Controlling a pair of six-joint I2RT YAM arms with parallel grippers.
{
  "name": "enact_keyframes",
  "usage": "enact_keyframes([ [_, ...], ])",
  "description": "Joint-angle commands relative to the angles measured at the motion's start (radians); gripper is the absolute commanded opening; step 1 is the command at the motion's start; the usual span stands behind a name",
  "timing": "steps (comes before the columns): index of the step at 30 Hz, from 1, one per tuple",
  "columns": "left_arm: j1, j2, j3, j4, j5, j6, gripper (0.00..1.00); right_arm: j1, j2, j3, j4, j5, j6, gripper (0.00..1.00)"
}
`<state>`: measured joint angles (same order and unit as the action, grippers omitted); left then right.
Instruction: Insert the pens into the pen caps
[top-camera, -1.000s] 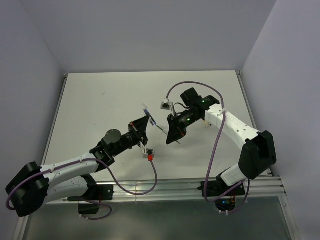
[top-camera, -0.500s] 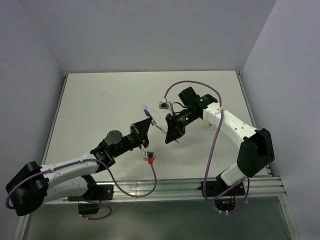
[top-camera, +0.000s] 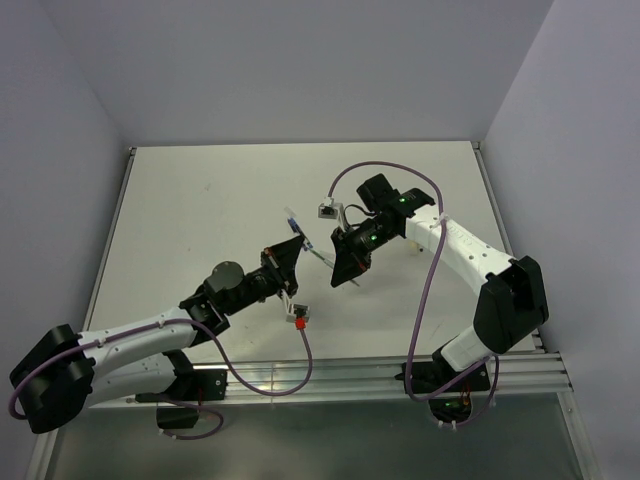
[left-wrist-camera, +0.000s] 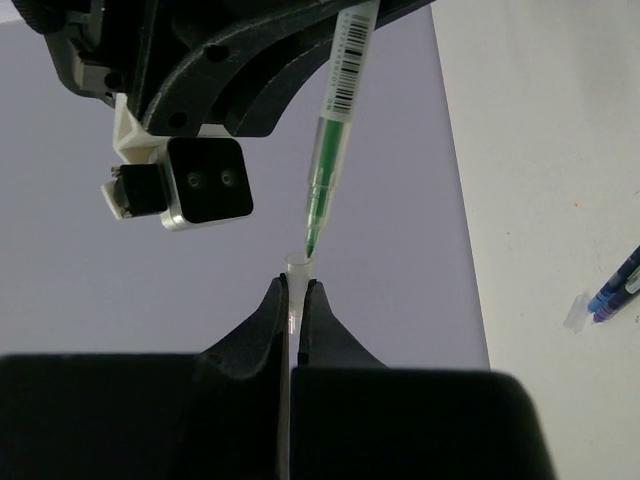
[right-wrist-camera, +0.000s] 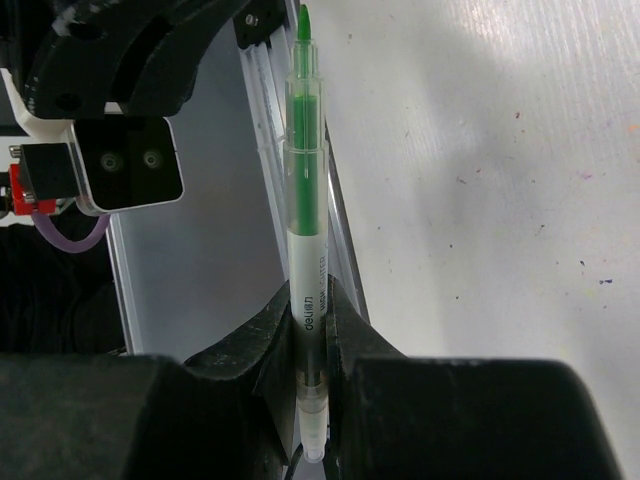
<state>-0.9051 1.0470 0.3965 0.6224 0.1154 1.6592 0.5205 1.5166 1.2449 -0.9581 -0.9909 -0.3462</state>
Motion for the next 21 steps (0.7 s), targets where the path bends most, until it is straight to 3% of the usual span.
enact_keyframes([
  [1,-0.006,-0.035,-0.002,0.023,0.015,0.002,0.00,-0.011,-0.013,0.021,-0.010,-0.002,-0.016,0.00],
  [21,-0.015,-0.021,0.011,-0.027,0.044,0.034,0.00,-0.019,-0.004,0.056,-0.016,-0.020,-0.005,0.00],
])
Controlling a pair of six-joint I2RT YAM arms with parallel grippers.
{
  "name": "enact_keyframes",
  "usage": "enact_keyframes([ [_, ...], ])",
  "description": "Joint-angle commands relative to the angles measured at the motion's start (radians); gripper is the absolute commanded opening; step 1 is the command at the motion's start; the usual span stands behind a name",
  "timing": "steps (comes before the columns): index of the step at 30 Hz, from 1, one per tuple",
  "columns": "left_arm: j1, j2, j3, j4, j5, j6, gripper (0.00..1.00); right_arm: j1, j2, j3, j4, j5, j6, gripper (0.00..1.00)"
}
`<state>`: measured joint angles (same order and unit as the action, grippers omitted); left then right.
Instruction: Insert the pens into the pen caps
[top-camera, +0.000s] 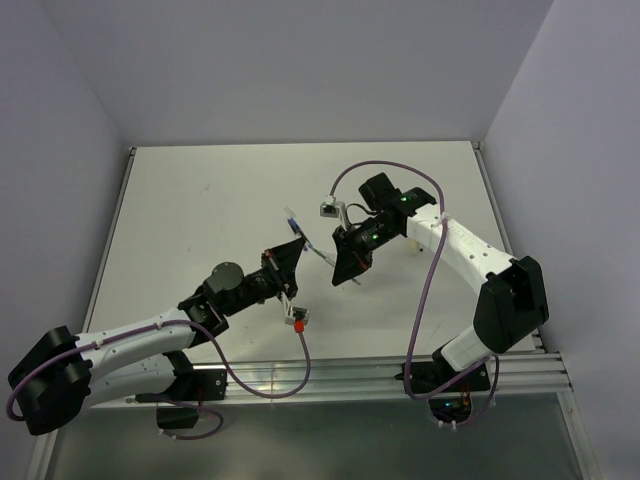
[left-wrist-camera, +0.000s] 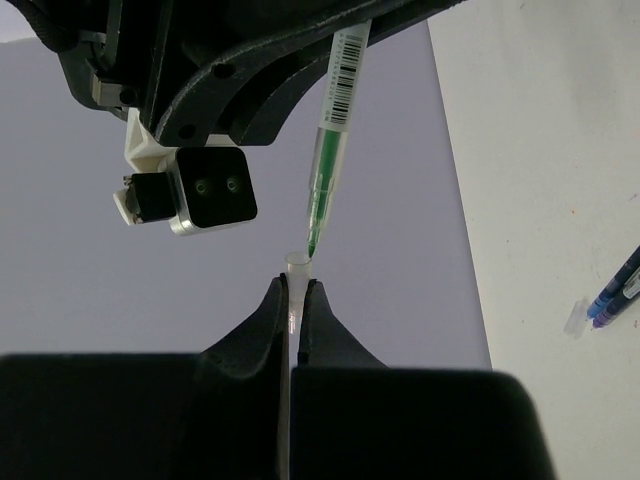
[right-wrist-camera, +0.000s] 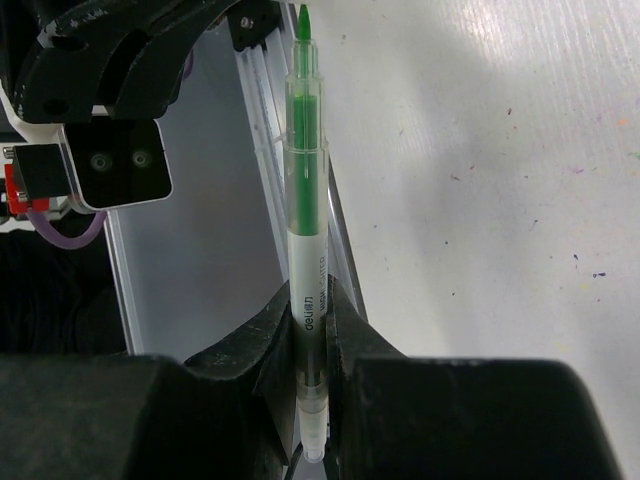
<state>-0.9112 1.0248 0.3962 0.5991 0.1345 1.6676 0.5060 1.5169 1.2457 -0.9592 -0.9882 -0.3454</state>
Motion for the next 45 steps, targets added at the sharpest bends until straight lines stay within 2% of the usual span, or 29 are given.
enact_keyframes([
  [1,-0.009,0.003,0.016,-0.002,0.025,0.024,0.00,-0.004,-0.003,0.057,-0.015,-0.020,-0.006,0.00],
  [17,-0.031,0.024,0.039,-0.045,0.028,0.047,0.00,-0.003,0.023,0.072,-0.016,-0.036,-0.006,0.00],
  [34,-0.153,0.053,0.039,-0.044,0.045,0.008,0.00,0.003,0.091,0.241,0.008,-0.055,0.022,0.00],
  [45,-0.204,0.067,0.023,-0.009,0.071,-0.005,0.00,0.085,0.130,0.281,0.008,-0.010,0.006,0.00],
])
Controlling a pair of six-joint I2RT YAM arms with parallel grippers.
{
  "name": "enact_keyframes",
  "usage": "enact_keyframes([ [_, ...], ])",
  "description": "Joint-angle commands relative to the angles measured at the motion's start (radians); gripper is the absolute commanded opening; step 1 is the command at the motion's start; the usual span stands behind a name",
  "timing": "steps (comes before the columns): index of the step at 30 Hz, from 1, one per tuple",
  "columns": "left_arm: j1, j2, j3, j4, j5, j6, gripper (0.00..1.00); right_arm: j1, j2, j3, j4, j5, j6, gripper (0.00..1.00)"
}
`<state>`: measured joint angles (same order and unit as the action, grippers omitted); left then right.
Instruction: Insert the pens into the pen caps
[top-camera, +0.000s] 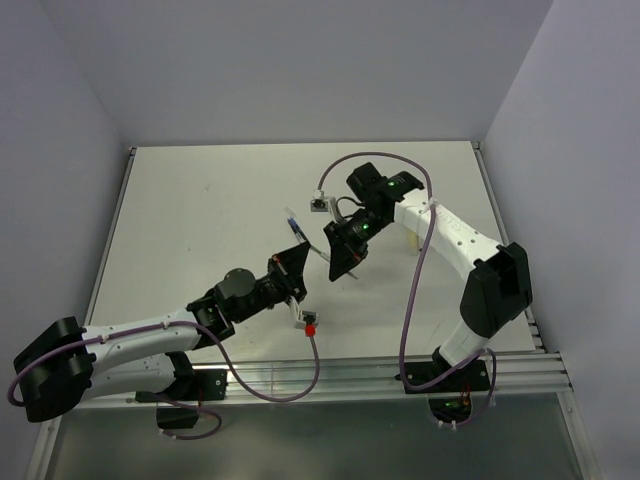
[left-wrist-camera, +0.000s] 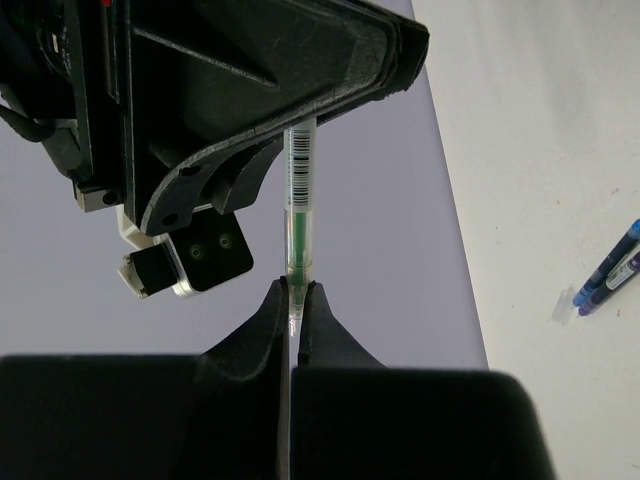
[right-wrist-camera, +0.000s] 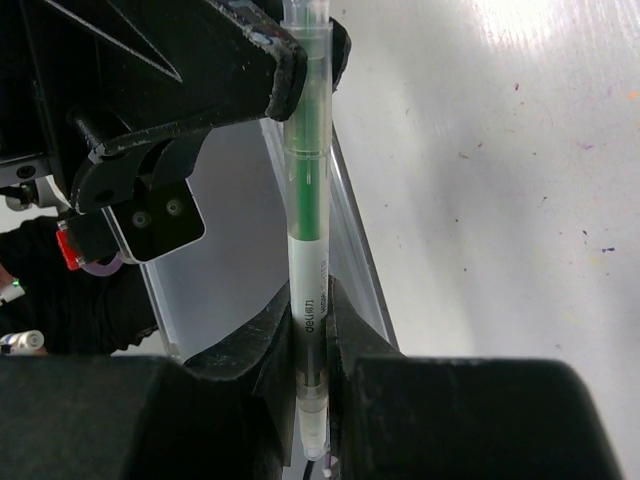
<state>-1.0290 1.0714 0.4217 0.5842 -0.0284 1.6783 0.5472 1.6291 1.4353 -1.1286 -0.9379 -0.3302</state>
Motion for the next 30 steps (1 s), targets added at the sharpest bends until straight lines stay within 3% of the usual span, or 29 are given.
enact_keyframes([
  [1,-0.089,0.024,-0.006,0.009,0.235,-0.017,0.00,0.048,0.021,0.097,0.178,-0.061,-0.009,0.00],
  [24,-0.158,0.044,0.000,0.040,0.266,-0.009,0.00,0.106,0.132,0.261,0.176,-0.056,0.010,0.00],
  [30,-0.166,0.047,0.011,0.016,0.211,-0.023,0.00,0.105,0.121,0.258,0.176,-0.023,0.005,0.00],
])
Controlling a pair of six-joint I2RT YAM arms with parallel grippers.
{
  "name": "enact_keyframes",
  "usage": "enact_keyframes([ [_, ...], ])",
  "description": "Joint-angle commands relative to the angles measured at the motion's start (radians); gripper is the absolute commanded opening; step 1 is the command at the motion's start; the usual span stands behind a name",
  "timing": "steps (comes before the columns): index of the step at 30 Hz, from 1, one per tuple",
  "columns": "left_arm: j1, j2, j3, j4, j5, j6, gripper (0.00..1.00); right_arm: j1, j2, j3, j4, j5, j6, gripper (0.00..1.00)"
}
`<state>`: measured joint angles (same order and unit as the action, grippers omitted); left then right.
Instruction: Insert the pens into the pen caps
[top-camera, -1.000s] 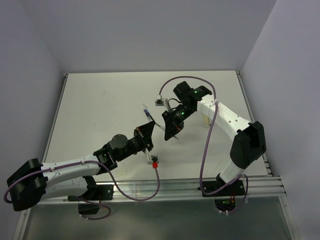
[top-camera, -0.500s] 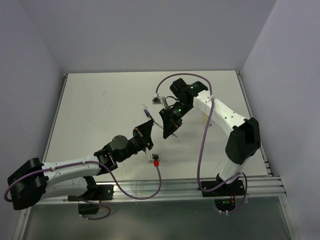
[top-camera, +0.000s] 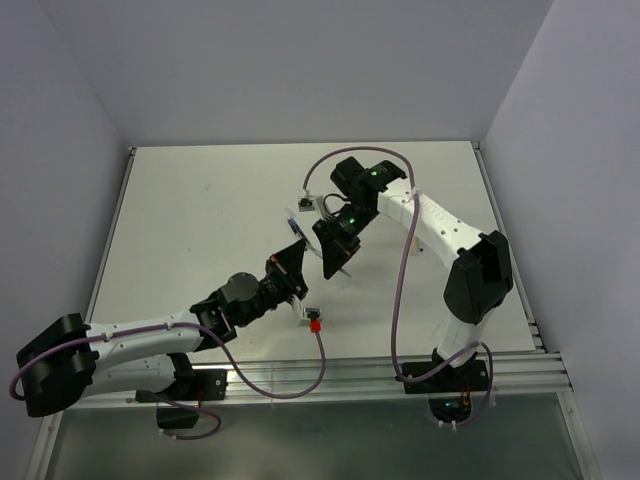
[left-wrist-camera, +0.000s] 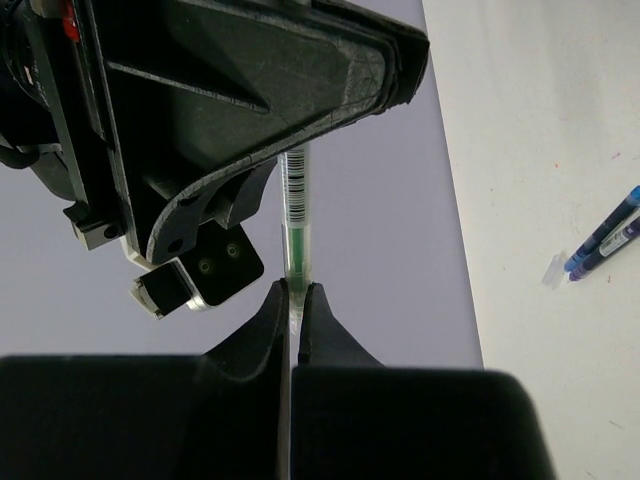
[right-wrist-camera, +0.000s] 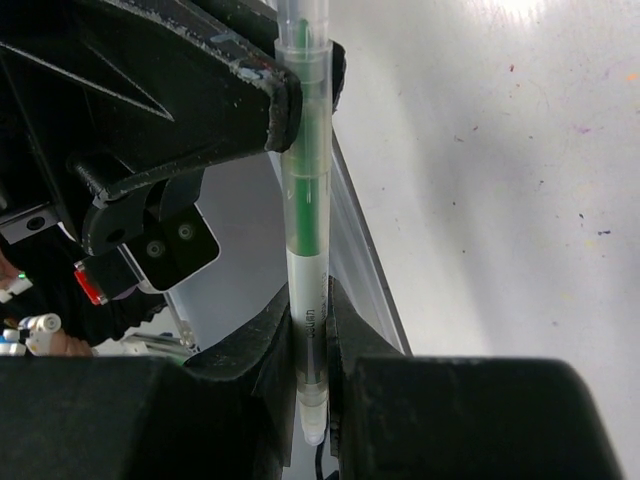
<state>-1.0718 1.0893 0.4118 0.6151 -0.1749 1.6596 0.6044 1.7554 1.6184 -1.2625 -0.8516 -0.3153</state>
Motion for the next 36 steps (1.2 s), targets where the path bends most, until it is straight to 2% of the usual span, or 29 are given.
enact_keyframes([
  [1,-0.123,0.027,0.025,-0.020,0.335,-0.014,0.00,0.040,-0.014,0.061,0.311,-0.103,-0.011,0.00],
  [3,-0.123,0.021,0.045,-0.038,0.293,-0.043,0.02,0.003,-0.046,0.002,0.313,-0.090,-0.014,0.00],
  [5,-0.120,0.005,0.071,-0.075,0.209,-0.122,0.10,-0.055,-0.075,-0.079,0.322,-0.083,-0.011,0.00],
  [6,-0.116,-0.003,0.099,-0.093,0.184,-0.151,0.21,-0.080,-0.109,-0.110,0.328,-0.081,-0.010,0.00],
  [7,-0.109,-0.028,0.113,-0.141,0.180,-0.203,0.28,-0.104,-0.128,-0.173,0.343,-0.069,-0.007,0.00],
  [8,-0.087,-0.058,0.134,-0.161,0.180,-0.251,0.44,-0.154,-0.167,-0.205,0.357,-0.040,0.005,0.00],
  [12,-0.027,-0.127,0.182,-0.251,0.126,-0.371,0.68,-0.268,-0.256,-0.360,0.449,0.070,0.079,0.00],
  [14,0.005,-0.144,0.215,-0.333,0.085,-0.455,0.71,-0.302,-0.296,-0.435,0.527,0.198,0.131,0.00],
  [16,0.032,-0.135,0.297,-0.395,0.046,-0.636,0.75,-0.330,-0.312,-0.488,0.604,0.311,0.163,0.00],
  [17,0.071,-0.125,0.368,-0.470,0.016,-0.700,0.76,-0.333,-0.303,-0.497,0.620,0.438,0.191,0.00],
  [18,0.091,-0.091,0.407,-0.512,-0.001,-0.821,0.78,-0.333,-0.289,-0.500,0.627,0.480,0.199,0.00],
  [20,0.166,-0.057,0.500,-0.595,-0.026,-0.943,0.82,-0.339,-0.229,-0.499,0.643,0.590,0.244,0.00],
  [21,0.193,-0.030,0.531,-0.612,-0.017,-1.056,0.82,-0.344,-0.206,-0.496,0.643,0.623,0.254,0.00],
  [24,0.292,0.033,0.654,-0.759,0.014,-1.242,0.85,-0.357,-0.119,-0.477,0.655,0.712,0.298,0.00],
  [29,0.389,0.122,0.801,-0.871,0.038,-1.415,0.86,-0.376,0.010,-0.423,0.667,0.813,0.370,0.00],
  [36,0.435,0.179,0.852,-0.885,0.057,-1.551,0.87,-0.399,0.090,-0.400,0.700,0.882,0.413,0.00],
])
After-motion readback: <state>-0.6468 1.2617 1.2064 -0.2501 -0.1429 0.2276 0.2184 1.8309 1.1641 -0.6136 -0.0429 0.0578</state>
